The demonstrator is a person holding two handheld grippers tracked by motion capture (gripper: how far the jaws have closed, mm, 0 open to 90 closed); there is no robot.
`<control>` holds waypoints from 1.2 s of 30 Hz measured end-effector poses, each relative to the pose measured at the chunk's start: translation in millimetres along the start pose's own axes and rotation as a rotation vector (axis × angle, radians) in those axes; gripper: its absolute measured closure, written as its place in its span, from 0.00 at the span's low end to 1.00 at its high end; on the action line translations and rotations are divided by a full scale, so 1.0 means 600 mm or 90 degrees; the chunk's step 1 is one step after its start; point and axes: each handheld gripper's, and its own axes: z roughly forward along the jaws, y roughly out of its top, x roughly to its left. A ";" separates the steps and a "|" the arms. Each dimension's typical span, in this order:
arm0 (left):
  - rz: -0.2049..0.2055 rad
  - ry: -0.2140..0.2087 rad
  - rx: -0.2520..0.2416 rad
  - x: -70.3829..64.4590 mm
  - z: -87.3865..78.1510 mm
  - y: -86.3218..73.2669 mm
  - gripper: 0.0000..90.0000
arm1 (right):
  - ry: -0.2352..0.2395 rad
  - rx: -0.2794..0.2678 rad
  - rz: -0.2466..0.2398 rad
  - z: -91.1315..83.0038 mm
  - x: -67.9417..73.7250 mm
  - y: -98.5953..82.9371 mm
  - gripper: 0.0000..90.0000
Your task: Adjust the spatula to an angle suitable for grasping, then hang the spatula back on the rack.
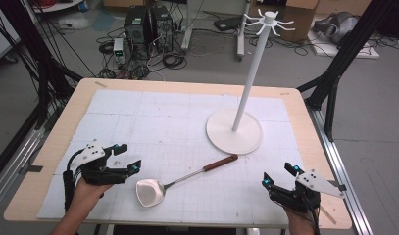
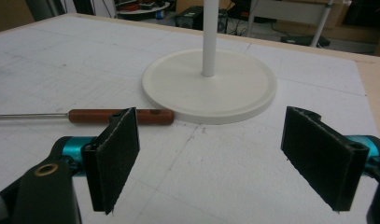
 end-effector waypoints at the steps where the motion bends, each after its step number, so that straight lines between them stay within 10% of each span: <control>1: 0.001 -0.001 0.001 0.000 0.002 0.001 0.21 | 0.000 -0.001 0.002 -0.001 -0.001 0.000 0.20; 13: 0.016 -0.015 0.052 -0.008 0.029 0.026 0.24 | -0.003 0.012 0.009 0.005 -0.003 -0.005 0.20; 36: 0.110 -0.125 0.259 -0.080 0.168 0.044 0.36 | -0.001 0.020 0.012 0.013 -0.003 -0.011 0.21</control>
